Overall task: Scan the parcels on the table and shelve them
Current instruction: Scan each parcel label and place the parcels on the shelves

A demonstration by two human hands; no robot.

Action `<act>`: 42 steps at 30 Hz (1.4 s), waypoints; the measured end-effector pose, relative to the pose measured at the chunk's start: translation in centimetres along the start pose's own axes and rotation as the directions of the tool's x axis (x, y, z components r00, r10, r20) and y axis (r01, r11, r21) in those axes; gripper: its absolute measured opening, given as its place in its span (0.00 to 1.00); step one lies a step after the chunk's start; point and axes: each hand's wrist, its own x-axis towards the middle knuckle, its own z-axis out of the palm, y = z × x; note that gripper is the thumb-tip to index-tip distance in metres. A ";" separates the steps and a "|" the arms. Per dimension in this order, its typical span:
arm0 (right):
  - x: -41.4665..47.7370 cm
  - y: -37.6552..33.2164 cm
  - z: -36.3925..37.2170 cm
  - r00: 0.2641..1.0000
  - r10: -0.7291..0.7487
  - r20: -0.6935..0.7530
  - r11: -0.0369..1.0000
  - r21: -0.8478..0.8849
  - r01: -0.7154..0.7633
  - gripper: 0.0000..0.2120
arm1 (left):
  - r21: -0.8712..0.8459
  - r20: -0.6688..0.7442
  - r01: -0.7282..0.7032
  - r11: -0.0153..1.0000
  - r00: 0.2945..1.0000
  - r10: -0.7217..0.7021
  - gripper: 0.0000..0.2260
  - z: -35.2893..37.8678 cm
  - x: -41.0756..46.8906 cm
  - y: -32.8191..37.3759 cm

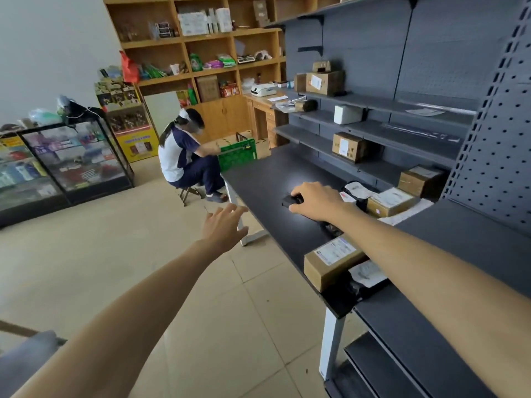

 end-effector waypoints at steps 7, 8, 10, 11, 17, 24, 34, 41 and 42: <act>10.7 5.9 5.1 0.981 0.162 0.107 0.985 0.039 -0.167 0.17 | -0.031 0.100 -0.085 0.996 0.991 0.087 0.22 6.4 13.8 -1.9; 12.1 6.6 5.8 0.975 0.194 0.112 0.979 0.042 -0.199 0.17 | -0.041 0.106 -0.110 0.993 0.988 0.114 0.22 7.4 15.9 -1.9; 15.3 8.3 6.9 0.957 0.266 0.112 0.961 0.049 -0.273 0.17 | -0.037 0.125 -0.190 0.981 0.973 0.193 0.23 9.1 20.9 -1.9; 16.3 8.9 7.2 0.950 0.291 0.115 0.954 0.044 -0.298 0.17 | -0.035 0.132 -0.213 0.976 0.967 0.216 0.23 9.4 22.6 -1.6; 23.8 13.4 10.1 0.860 0.502 0.094 0.861 0.047 -0.507 0.18 | -0.067 0.152 -0.425 0.903 0.890 0.430 0.23 13.4 36.7 -1.2; 26.1 16.7 13.5 0.725 0.675 0.137 0.727 0.046 -0.685 0.20 | -0.159 0.244 -0.561 0.812 0.775 0.583 0.23 20.1 43.8 0.5; 27.7 25.8 17.9 0.552 0.804 0.220 0.540 0.119 -0.833 0.17 | -0.233 0.366 -0.643 0.730 0.637 0.678 0.26 28.7 48.5 8.1; 30.4 33.0 19.7 0.528 0.822 0.214 0.492 0.203 -0.847 0.23 | -0.285 0.455 -0.537 0.794 0.654 0.605 0.32 34.0 51.8 15.9; 30.7 33.8 19.8 0.524 0.826 0.207 0.486 0.209 -0.849 0.23 | -0.293 0.473 -0.514 0.806 0.655 0.589 0.33 34.7 52.2 17.0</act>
